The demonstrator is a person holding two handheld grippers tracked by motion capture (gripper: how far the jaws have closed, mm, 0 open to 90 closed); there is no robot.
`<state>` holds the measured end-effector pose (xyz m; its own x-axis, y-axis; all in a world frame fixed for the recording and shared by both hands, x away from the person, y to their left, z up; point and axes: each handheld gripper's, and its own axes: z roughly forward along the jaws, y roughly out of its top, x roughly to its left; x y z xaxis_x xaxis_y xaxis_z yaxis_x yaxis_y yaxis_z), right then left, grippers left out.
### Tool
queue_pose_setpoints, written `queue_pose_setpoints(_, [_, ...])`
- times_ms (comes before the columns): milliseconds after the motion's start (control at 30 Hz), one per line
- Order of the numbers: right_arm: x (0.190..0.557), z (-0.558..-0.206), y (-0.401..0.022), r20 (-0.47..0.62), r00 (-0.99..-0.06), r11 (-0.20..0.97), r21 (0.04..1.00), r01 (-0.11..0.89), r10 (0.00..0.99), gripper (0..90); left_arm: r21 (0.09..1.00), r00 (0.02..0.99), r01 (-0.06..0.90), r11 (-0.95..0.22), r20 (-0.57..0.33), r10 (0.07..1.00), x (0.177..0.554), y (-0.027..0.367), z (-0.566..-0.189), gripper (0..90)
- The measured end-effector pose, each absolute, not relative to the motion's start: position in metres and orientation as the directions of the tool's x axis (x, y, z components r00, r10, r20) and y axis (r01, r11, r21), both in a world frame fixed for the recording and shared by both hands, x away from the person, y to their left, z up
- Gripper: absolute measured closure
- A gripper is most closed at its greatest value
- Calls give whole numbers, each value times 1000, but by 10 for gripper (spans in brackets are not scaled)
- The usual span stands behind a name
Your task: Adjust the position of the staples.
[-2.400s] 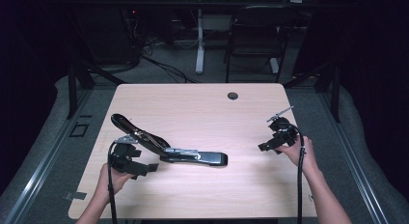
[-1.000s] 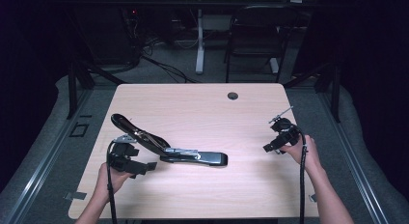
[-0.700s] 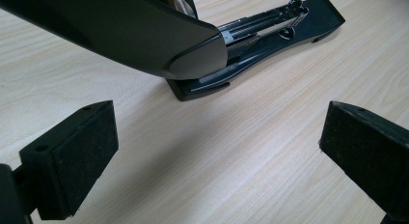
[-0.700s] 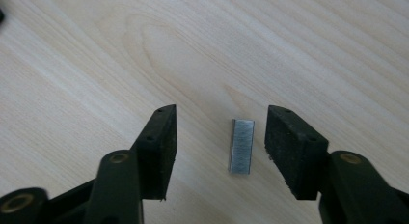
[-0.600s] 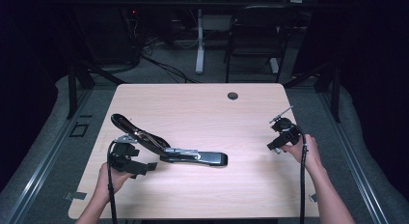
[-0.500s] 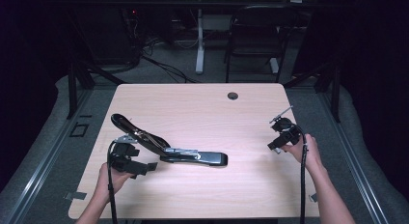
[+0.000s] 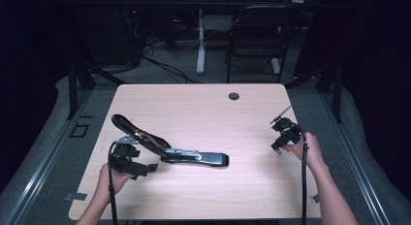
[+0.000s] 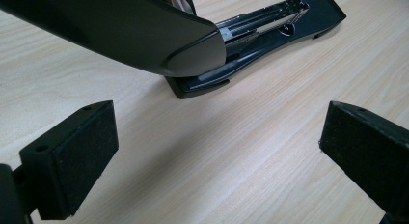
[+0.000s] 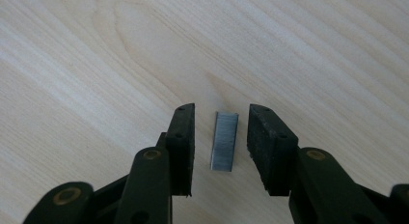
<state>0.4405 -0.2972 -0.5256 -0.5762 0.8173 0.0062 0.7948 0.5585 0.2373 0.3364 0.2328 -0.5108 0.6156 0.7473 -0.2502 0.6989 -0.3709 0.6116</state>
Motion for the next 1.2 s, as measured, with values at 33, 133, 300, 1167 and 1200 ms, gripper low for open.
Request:
queue_pose_setpoints(33, [441,-528,-297,8,-565,545,250,800,825,653,611,616,699,-372,-249,748,336,233,-511,5])
queue_pose_setpoints(133, [442,-529,-298,13,-574,556,227,799,819,662,609,616,699,-374,-249,748,337,233,-511,5])
queue_pose_setpoints(300, [442,-532,-298,10,-560,542,237,806,828,665,604,618,700,-380,-246,747,337,232,-512,5])
queue_pose_setpoints(1167, [444,-539,-299,11,-565,553,192,811,825,754,600,619,701,-385,-245,746,337,232,-512,5])
queue_pose_setpoints(1200, [445,-538,-299,7,-575,565,176,806,818,760,599,619,702,-385,-246,746,337,232,-512,5])
